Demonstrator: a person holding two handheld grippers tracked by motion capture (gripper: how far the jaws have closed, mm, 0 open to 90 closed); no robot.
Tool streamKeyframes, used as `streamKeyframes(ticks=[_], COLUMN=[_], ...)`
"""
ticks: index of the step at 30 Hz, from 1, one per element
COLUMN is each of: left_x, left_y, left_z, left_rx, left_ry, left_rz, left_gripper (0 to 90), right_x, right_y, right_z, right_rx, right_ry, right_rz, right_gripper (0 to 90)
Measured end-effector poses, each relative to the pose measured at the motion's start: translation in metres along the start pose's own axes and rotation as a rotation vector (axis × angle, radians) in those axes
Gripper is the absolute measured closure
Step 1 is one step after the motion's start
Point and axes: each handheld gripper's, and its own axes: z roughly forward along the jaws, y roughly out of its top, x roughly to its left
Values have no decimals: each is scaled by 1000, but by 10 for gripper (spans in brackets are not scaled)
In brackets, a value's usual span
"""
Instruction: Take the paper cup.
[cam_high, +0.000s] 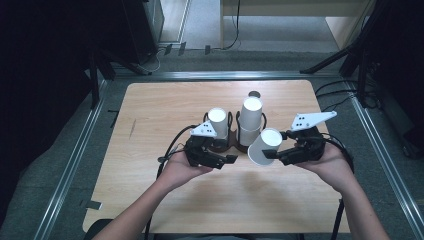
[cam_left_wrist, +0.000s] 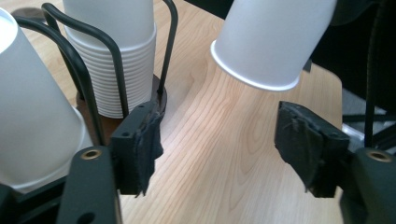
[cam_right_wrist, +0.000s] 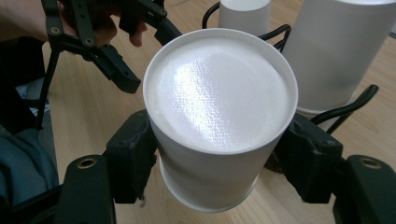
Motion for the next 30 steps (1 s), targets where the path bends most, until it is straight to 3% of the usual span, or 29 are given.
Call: streamKeyframes(ticks=[4,8,13,16,20,23,27,30], left_x=[1,5,9,11,9,11,14,13], left_y=[-4,-11,-19,-24,-28,-30,-33,-36], left_z=[-5,-9,-12,-12,-10,-8,-5,0], left_rx=[36,48,14,32,30,33,25,36], left_ry=[-7,-40,-62,-123,-122,-112,-131,-122], left_rz=[29,22,-2,23,41,33,16,32], left_gripper=[256,162,128,89,73,72,72,72], right_x=[3,6,11,13,16,19,22,22], right_y=[-4,-6,-6,-4,-2,-2,-3,-3], right_z=[8,19,32,39,49,56,64,66], right_rx=[5,0,-1,-6,-14,-12,-21,-26], right_ry=[16,44,74,92,113,131,156,166], right_rz=[-15,-25,-25,-34,-35,-42,-37,-36], right_gripper=[326,326,326,326,327,327,326,327])
